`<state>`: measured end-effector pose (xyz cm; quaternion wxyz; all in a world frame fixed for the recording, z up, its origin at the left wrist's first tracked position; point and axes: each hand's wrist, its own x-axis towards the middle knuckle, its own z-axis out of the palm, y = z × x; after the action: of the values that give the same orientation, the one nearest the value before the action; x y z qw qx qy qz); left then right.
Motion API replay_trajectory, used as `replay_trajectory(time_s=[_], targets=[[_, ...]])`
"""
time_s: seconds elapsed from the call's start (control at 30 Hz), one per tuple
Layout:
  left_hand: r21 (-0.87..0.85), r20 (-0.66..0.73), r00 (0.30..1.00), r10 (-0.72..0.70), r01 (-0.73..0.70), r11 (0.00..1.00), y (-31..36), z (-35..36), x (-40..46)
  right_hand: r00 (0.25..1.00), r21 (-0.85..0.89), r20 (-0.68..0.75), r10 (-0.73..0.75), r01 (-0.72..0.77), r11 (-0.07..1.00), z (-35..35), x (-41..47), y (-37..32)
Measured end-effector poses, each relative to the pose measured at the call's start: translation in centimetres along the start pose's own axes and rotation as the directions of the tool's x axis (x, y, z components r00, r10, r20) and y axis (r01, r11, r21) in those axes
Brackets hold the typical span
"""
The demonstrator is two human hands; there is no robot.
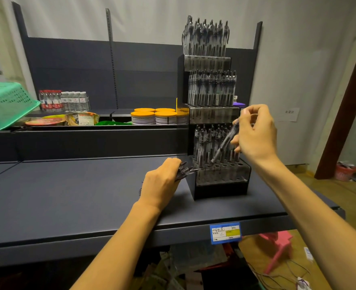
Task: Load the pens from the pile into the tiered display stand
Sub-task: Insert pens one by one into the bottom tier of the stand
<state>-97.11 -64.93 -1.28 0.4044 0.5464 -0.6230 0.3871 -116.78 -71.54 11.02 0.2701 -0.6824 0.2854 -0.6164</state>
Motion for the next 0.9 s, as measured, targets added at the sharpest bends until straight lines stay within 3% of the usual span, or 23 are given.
replay_trajectory(time_s=[0.23, 0.53, 0.7, 0.8, 0.9], targets=[[-0.011, 0.028, 1.000, -0.011, 0.011, 1.000, -0.1, -0.1, 0.0, 0.975, -0.173, 0.221, -0.001, 0.040, 0.984, 0.9, -0.4, 0.8], [-0.008, 0.046, 0.999, -0.018, 0.018, 1.000, 0.4, -0.4, 0.1, 0.950, -0.174, 0.312, -0.025, 0.082, 0.981, 1.5, 0.2, 0.4], [-0.009, 0.049, 0.999, -0.019, 0.019, 1.000, 0.4, -0.5, 0.1, 0.942, -0.368, 0.329, 0.062, 0.067, 0.927, 1.8, 0.6, 0.8], [-0.006, 0.049, 0.999, -0.012, 0.013, 1.000, 0.4, -0.4, 0.1, 0.924, -0.319, 0.360, 0.131, -0.010, 0.948, 1.8, 0.3, 0.8], [-0.017, 0.042, 0.999, -0.013, 0.014, 1.000, 0.4, -0.4, 0.1, 0.924, -0.308, 0.369, 0.101, 0.019, 0.951, 1.6, 0.0, 0.6]])
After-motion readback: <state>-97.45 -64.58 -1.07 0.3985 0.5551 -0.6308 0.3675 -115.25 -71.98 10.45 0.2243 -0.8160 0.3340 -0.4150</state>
